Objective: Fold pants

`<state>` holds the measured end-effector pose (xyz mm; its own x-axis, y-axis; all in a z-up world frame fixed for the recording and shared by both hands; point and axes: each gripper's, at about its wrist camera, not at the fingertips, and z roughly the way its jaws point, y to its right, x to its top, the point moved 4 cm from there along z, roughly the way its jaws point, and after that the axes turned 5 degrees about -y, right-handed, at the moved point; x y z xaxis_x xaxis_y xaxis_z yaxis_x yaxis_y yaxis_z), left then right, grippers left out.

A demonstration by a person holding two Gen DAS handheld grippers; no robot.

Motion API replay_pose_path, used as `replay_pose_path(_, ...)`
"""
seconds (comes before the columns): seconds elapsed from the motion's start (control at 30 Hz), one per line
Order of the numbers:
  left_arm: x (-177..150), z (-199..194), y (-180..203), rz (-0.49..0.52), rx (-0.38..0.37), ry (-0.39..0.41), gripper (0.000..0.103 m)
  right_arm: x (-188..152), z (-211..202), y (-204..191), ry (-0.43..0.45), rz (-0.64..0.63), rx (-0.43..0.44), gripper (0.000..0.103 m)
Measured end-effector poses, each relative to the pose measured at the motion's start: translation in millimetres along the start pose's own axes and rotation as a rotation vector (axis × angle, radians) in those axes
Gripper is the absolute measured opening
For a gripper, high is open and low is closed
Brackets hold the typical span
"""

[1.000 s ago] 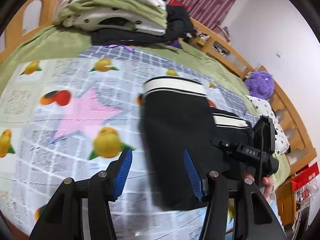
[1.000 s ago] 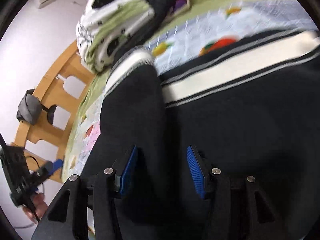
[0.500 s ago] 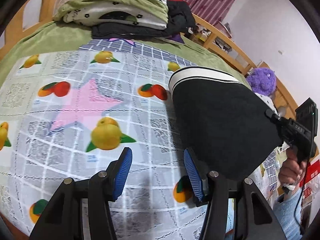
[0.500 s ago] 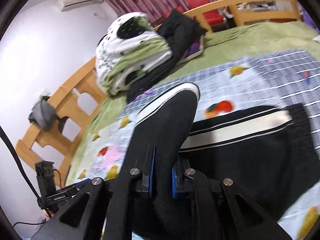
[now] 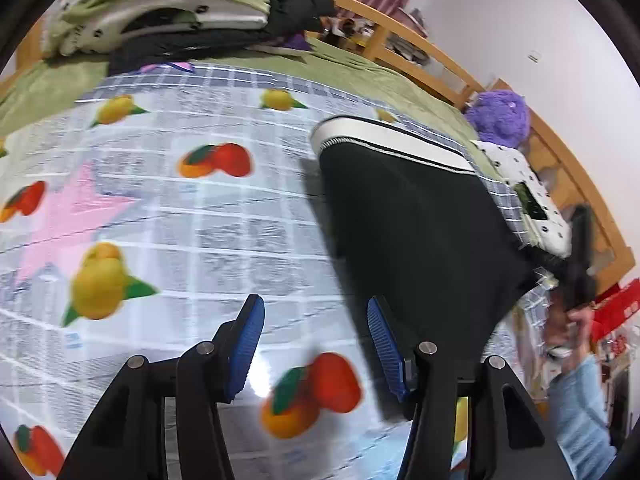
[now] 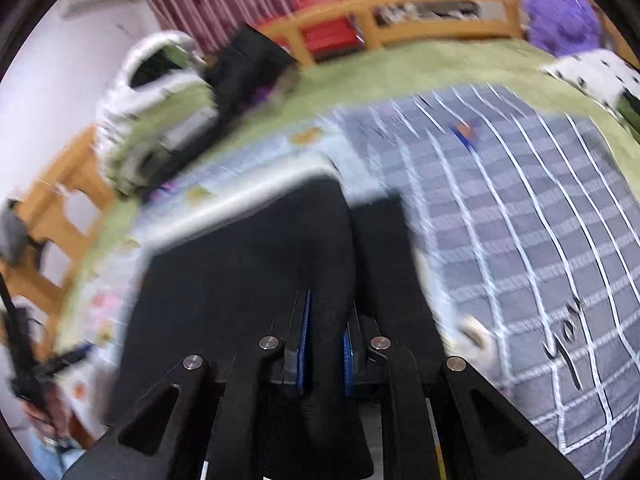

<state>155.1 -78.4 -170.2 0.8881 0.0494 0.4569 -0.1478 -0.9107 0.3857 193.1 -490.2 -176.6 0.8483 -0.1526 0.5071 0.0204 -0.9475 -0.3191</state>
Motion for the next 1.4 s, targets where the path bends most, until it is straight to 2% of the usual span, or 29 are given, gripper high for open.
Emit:
replay_pose_path(0.07, 2.0, 4.2, 10.5, 0.01, -0.035, -0.018, 0.051, -11.1, 9.1, 10.6, -0.014, 0.003, 0.024, 0.014)
replay_pose_path(0.1, 3.1, 5.3, 17.0, 0.017, -0.055, -0.026, 0.051, -12.0, 4.9, 12.3, -0.003, 0.006, 0.04, 0.02)
replay_pose_path(0.2, 3.4, 8.4, 35.6, 0.053, -0.113, -0.056, 0.051, -11.8, -15.9, 13.5, 0.037, 0.047, 0.012, 0.025)
replay_pose_path(0.27, 0.3, 14.4, 50.1, 0.102, -0.14, -0.091, 0.051, -17.8, -34.1, 4.9, 0.087, 0.027, 0.038, 0.025)
replay_pose_path(0.37, -6.7, 29.6, 64.4, 0.159, -0.156, -0.146, 0.051, -36.0, -45.6, -9.4, 0.11, -0.049, 0.067, 0.025)
replay_pose_path(0.43, -12.8, 47.7, 69.7, 0.18, -0.138, -0.206, 0.052, -49.3, -34.5, -12.7, 0.072, -0.086, 0.045, 0.025)
replay_pose_path(0.47, -16.0, 57.7, 71.3, 0.189, -0.118, -0.229, 0.056, -54.1, -27.3, -10.5, 0.049, -0.083, 0.023, 0.024)
replay_pose_path(0.53, -19.5, 70.8, 73.2, 0.208, -0.068, -0.253, 0.066, -61.8, -12.3, -3.8, 0.0, -0.056, -0.001, 0.024)
replay_pose_path(0.63, -20.1, 72.8, 79.3, 0.24, -0.047, -0.265, 0.068, -63.0, -10.6, -8.0, -0.031, -0.067, -0.009, 0.024)
replay_pose_path(0.7, -14.1, 65.2, 78.6, 0.227, -0.066, -0.246, 0.067, -59.9, -15.9, -13.1, -0.061, -0.115, -0.023, 0.023)
replay_pose_path(0.77, -2.9, 59.0, 71.4, 0.195, -0.071, -0.195, 0.066, -50.1, -31.7, -11.7, -0.019, -0.123, 0.013, 0.031)
replay_pose_path(0.83, 10.9, 57.9, 63.4, 0.149, -0.082, -0.156, 0.066, -34.4, -41.2, -6.6, 0.048, -0.096, 0.025, 0.061)
replay_pose_path(0.9, 25.8, 63.0, 52.2, 0.079, -0.104, -0.124, 0.066, -15.0, -39.0, 4.1, 0.099, -0.041, 0.016, 0.064)
replay_pose_path(0.93, 33.9, 67.8, 46.2, 0.049, -0.121, -0.113, 0.066, -8.9, -35.1, 8.9, 0.097, -0.02, 0.012, 0.064)
replay_pose_path(1.07, 54.1, 101.5, 30.3, -0.016, -0.166, -0.129, 0.066, 11.7, 5.7, 31.7, 0.023, 0.06, -0.013, 0.064)
replay_pose_path(1.13, 58.8, 113.3, 26.0, -0.029, -0.191, -0.14, 0.066, 11.9, 26.8, 38.5, -0.033, 0.064, -0.018, 0.068)
replay_pose_path(1.2, 62.6, 125.8, 22.7, -0.054, -0.209, -0.131, 0.061, 10.4, 37.8, 43.7, -0.037, 0.078, 0.028, 0.067)
replay_pose_path(1.23, 64.0, 129.8, 26.3, -0.059, -0.214, -0.124, 0.054, 9.1, 40.5, 44.4, -0.043, 0.087, 0.053, 0.055)
replay_pose_path(1.27, 65.5, 131.7, 27.5, -0.059, -0.213, -0.122, 0.043, 8.4, 40.8, 43.5, -0.044, 0.09, 0.087, 0.055)
replay_pose_path(1.3, 68.0, 130.4, 29.6, -0.052, -0.212, -0.114, 0.037, 7.9, 39.2, 42.2, -0.037, 0.091, 0.087, 0.052)
replay_pose_path(1.37, 75.5, 119.0, 33.6, -0.032, -0.23, -0.091, 0.024, 7.2, 32.8, 34.9, -0.029, 0.064, 0.05, 0.038)
replay_pose_path(1.4, 82.1, 107.7, 33.8, -0.033, -0.262, -0.087, 0.023, 8.5, 25.6, 31.1, -0.017, 0.069, 0.046, 0.028)
